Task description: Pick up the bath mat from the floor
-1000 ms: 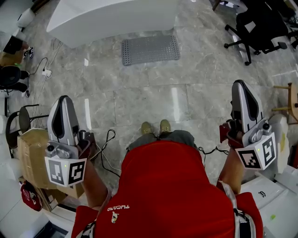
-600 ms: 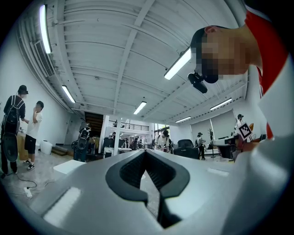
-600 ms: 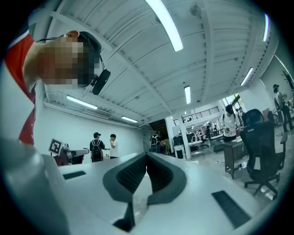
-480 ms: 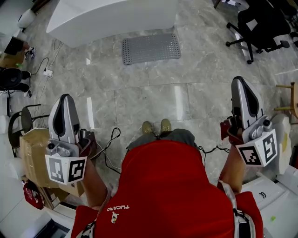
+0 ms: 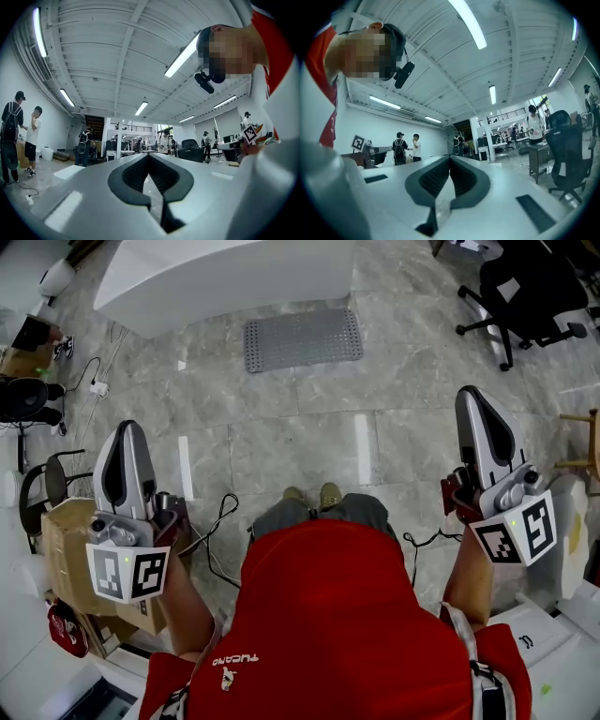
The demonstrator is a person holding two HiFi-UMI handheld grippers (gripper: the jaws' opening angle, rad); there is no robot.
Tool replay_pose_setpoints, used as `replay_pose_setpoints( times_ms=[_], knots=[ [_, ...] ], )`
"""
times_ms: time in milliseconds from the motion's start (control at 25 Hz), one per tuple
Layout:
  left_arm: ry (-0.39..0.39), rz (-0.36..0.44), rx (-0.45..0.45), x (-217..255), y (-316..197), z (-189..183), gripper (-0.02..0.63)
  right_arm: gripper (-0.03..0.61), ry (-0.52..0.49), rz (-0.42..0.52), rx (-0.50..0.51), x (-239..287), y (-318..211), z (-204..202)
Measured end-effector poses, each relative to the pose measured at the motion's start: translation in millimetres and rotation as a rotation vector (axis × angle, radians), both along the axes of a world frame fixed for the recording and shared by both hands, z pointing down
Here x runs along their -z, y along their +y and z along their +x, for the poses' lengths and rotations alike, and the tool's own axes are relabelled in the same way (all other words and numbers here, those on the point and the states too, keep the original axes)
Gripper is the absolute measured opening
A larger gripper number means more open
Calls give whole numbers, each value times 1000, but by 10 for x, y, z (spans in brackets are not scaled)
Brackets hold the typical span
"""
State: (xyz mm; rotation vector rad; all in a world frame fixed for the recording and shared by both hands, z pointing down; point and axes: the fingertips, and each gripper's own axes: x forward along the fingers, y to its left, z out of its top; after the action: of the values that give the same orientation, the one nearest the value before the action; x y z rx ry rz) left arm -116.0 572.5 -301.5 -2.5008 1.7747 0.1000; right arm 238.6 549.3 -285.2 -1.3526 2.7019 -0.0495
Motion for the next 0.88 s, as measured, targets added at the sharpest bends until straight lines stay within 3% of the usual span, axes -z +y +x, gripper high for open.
replay_pose_setpoints(
  times_ms=[480, 880],
  knots=[
    [-11, -13, 45, -101, -122, 8, 5, 2, 12, -5, 31, -99, -229, 97],
    [-7, -21, 21, -280, -695, -106, 5, 2, 46, -3, 13, -172, -707, -12]
  ],
)
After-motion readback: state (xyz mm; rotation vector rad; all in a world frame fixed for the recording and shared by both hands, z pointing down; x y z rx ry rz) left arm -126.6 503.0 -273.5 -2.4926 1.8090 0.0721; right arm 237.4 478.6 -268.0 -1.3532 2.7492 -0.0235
